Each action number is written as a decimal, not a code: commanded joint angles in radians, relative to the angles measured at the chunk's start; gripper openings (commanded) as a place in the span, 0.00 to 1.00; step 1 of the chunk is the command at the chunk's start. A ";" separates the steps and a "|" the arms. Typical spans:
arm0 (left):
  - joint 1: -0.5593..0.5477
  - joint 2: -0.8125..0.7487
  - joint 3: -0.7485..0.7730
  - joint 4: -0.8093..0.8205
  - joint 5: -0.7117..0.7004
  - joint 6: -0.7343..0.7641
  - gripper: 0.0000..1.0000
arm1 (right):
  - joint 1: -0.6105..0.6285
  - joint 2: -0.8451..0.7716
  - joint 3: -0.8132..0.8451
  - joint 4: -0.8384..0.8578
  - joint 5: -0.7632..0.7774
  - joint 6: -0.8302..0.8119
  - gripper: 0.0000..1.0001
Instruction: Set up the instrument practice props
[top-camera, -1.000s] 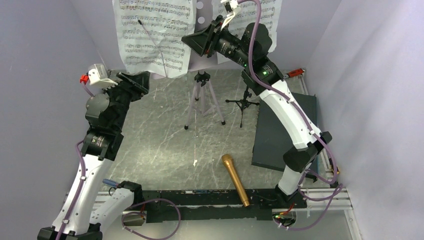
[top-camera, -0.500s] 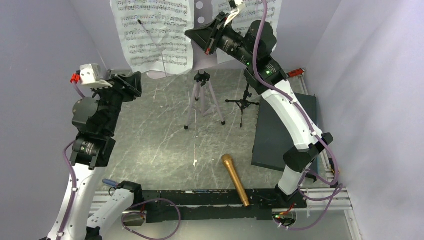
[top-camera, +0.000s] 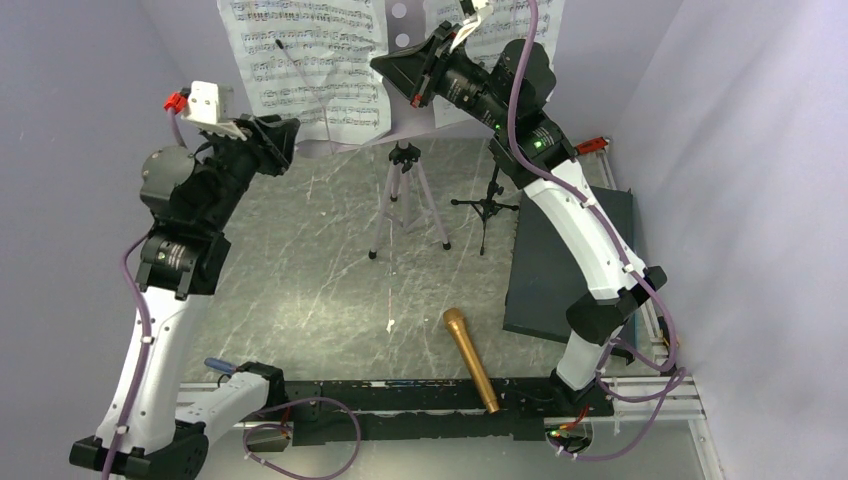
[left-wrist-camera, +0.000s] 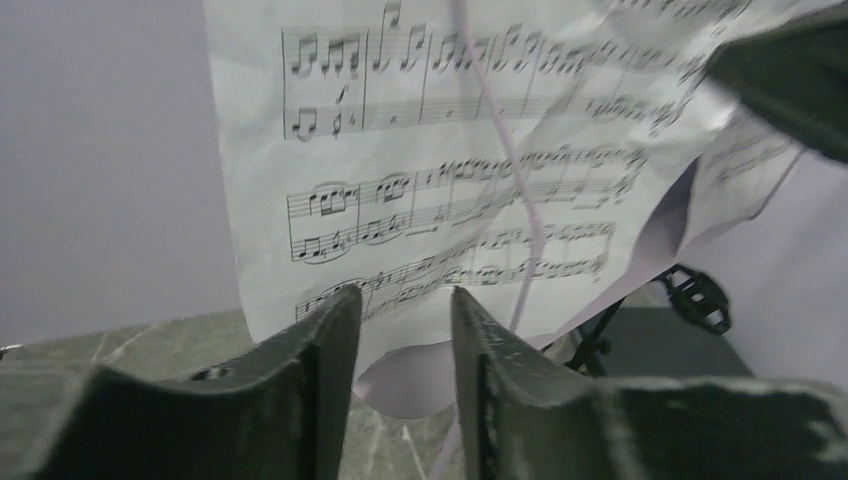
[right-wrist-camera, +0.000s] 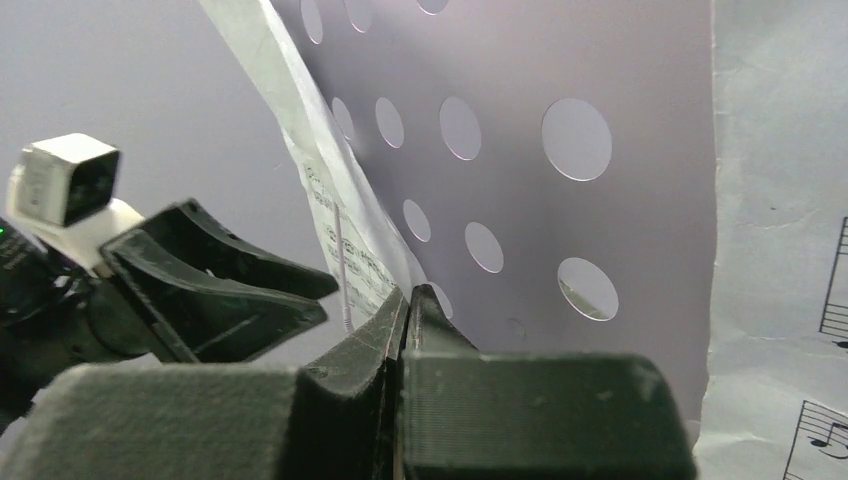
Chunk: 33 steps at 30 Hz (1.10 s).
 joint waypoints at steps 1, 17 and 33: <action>0.005 0.002 -0.024 0.039 0.031 -0.018 0.39 | -0.003 -0.006 0.044 0.027 -0.001 -0.012 0.00; 0.005 -0.013 -0.077 0.068 0.022 -0.039 0.03 | -0.003 0.015 0.065 0.034 -0.009 -0.006 0.00; 0.004 -0.018 -0.049 0.001 -0.156 0.014 0.83 | -0.003 0.011 0.063 0.034 -0.016 -0.007 0.00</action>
